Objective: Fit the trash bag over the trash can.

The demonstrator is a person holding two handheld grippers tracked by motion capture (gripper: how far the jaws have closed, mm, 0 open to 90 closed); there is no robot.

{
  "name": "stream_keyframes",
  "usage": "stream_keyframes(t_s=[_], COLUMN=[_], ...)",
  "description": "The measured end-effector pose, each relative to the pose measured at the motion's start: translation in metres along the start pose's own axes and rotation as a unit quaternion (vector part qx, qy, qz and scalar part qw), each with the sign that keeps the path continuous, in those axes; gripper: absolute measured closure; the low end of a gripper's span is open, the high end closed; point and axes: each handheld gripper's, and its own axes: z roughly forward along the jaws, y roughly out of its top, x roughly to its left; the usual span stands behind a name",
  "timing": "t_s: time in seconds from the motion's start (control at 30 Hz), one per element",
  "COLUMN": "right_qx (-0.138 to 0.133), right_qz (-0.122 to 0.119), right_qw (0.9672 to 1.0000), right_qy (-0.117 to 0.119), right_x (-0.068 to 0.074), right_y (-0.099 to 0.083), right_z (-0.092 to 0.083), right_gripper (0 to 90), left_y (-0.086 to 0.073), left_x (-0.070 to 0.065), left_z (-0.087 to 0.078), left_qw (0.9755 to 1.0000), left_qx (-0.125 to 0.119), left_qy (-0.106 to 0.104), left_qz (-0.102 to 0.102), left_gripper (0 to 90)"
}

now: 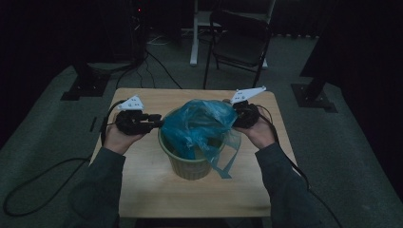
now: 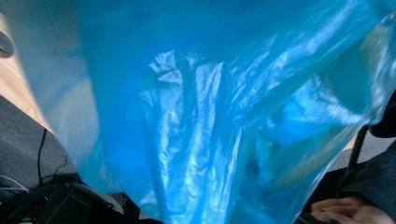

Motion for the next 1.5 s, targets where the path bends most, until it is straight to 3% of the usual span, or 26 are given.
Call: stream_keyframes(t_s=[0.17, 0.4, 0.63, 0.73, 1.03, 1.1, 1.2, 1.23, 1.27, 1.33, 1.4, 1.5], right_qx=[0.003, 0.006, 0.01, 0.011, 0.011, 0.012, 0.013, 0.013, 0.014, 0.014, 0.014, 0.014], right_qz=[0.011, 0.015, 0.014, 0.013, 0.013, 0.012, 0.011, 0.012, 0.011, 0.012, 0.013, 0.013], right_qw=[0.9999, 0.9998, 0.9998, 0.9998, 0.9998, 0.9998, 0.9998, 0.9998, 0.9997, 0.9997, 0.9996, 0.9995], right_qy=[-0.009, -0.012, -0.013, -0.012, -0.007, -0.007, -0.009, -0.01, -0.014, -0.016, -0.022, -0.026], right_x=[-0.002, -0.002, -0.001, 0.0, 0.002, 0.002, 0.002, 0.002, 0.001, 0.0, 0.0, -0.001], right_y=[-0.001, -0.001, -0.002, -0.002, -0.002, -0.002, -0.002, -0.002, -0.002, -0.002, -0.002, -0.002], right_z=[-0.001, 0.002, 0.005, 0.007, 0.011, 0.011, 0.01, 0.01, 0.008, 0.007, 0.005, 0.004], right_gripper=[90.0, 90.0, 90.0, 90.0, 90.0, 90.0, 90.0, 90.0, 90.0, 90.0, 90.0, 90.0], left_y=[0.007, 0.019, 0.029, 0.034, 0.049, 0.05, 0.05, 0.049, 0.049, 0.047, 0.044, 0.042], left_x=[-0.006, -0.024, -0.039, -0.045, -0.058, -0.06, -0.059, -0.057, -0.056, -0.053, -0.047, -0.043], left_z=[-0.007, 0.003, 0.008, 0.01, 0.024, 0.03, 0.035, 0.038, 0.039, 0.039, 0.038, 0.036], left_qw=[0.9997, 0.9988, 0.9974, 0.9971, 0.9978, 0.9981, 0.9984, 0.9982, 0.9981, 0.9982, 0.9983, 0.9983], left_qx=[-0.02, -0.016, -0.026, -0.026, -0.011, 0.0, 0.009, 0.019, 0.022, 0.023, 0.023, 0.024], left_qy=[-0.012, -0.034, -0.054, -0.055, -0.026, -0.011, 0.0, 0.016, 0.023, 0.031, 0.037, 0.042], left_qz=[0.007, 0.033, 0.04, 0.047, 0.06, 0.06, 0.056, 0.054, 0.052, 0.045, 0.039, 0.032], left_gripper=[61.7, 57.5, 53.5, 51.2, 47.4, 52.1, 66.7, 66.7, 77.0, 83.9, 89.0, 89.9])
